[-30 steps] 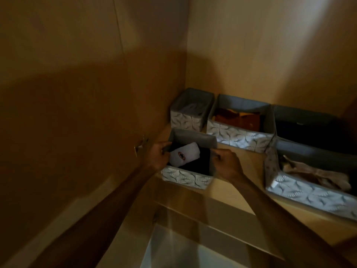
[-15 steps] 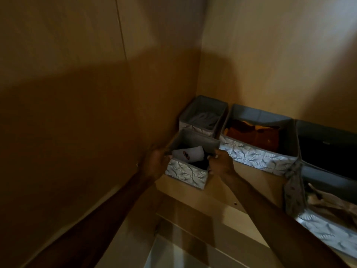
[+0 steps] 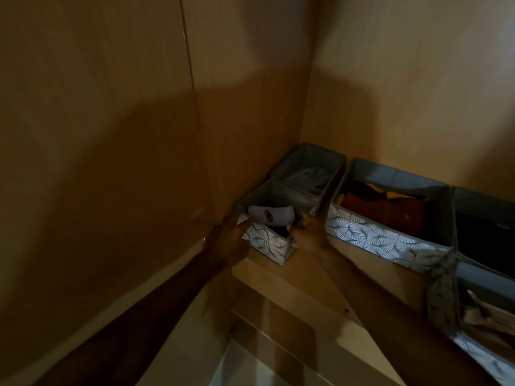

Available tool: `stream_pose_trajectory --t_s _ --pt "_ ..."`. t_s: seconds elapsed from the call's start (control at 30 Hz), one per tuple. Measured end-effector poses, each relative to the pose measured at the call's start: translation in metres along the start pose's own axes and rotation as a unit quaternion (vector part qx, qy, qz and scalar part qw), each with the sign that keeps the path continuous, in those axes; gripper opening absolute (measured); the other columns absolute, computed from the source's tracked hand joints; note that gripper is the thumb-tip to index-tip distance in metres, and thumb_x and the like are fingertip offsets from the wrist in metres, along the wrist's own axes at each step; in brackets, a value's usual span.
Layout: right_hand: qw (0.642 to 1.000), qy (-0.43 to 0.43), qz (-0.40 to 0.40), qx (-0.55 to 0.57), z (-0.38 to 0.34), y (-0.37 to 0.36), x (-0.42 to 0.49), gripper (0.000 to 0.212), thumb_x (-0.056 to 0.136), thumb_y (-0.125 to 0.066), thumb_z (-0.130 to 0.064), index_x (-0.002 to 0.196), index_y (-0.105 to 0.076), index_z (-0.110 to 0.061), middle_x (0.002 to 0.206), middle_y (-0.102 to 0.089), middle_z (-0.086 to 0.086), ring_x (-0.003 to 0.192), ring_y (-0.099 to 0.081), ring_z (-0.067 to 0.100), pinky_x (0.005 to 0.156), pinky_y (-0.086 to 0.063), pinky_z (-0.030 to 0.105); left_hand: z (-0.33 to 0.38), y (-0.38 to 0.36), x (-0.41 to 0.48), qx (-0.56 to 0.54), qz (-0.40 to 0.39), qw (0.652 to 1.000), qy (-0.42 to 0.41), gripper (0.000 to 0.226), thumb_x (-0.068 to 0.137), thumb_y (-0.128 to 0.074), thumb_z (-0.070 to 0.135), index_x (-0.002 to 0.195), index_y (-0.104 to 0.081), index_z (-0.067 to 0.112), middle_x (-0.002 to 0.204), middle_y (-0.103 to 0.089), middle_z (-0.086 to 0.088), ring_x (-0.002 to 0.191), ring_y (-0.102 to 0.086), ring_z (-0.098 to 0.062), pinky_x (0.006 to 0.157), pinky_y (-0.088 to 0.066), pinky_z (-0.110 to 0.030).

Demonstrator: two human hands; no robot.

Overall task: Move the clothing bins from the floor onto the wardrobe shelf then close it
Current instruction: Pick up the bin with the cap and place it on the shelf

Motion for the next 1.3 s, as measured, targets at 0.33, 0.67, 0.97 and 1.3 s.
stream_pose_trajectory --t_s 0.33,0.67,0.97,1.3 --pt "1.0 -0.008 -0.021 0.021 -0.002 0.011 -0.002 0.054 0.086 -0.058 0.004 0.135 -0.049 -0.017 0.099 -0.063 0.002 0.099 -0.061 0.024 0.087 -0.055 0.045 0.003 0.0 -0.007 -0.004 0.028 1.0 0.008 0.061 0.089 -0.06 0.027 0.145 -0.036 0.032 0.154 -0.029 -0.008 0.136 -0.037 -0.03 0.105 -0.042 -0.041" --pt "0.999 0.029 -0.029 0.024 -0.004 -0.002 0.0 0.039 0.087 -0.062 -0.002 0.117 -0.054 -0.026 0.092 -0.064 -0.003 0.098 -0.064 0.027 0.089 -0.054 0.052 -0.005 0.003 -0.013 -0.019 0.038 0.999 0.005 0.069 0.086 -0.06 0.019 0.148 -0.033 0.03 0.155 -0.029 -0.009 0.134 -0.04 -0.031 0.105 -0.042 -0.042" --pt "0.996 0.058 -0.058 0.037 0.011 0.005 -0.008 0.057 0.09 -0.064 -0.015 0.142 -0.041 -0.022 0.11 -0.064 -0.005 0.11 -0.059 0.017 0.097 -0.051 0.041 -0.004 0.002 -0.016 -0.077 0.0 0.997 0.031 0.073 0.085 -0.065 0.023 0.149 -0.031 0.03 0.159 -0.023 -0.004 0.142 -0.028 -0.026 0.11 -0.038 -0.046" --pt "0.998 0.039 -0.004 0.045 0.066 0.026 -0.075 0.028 0.086 -0.066 -0.02 0.111 -0.062 -0.031 0.104 -0.069 -0.004 0.097 -0.064 0.013 0.082 -0.055 0.036 0.047 -0.035 -0.078 -0.48 0.067 0.845 0.226 0.016 0.086 -0.064 0.002 0.102 -0.069 0.003 0.095 -0.069 -0.003 0.082 -0.063 -0.007 0.067 -0.049 -0.009"
Point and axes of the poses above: each hand's wrist, its own x-axis towards the middle knuckle, its own y-axis out of the back of the hand, z = x × y, the point moved 1 cm from there along x, towards the middle knuckle
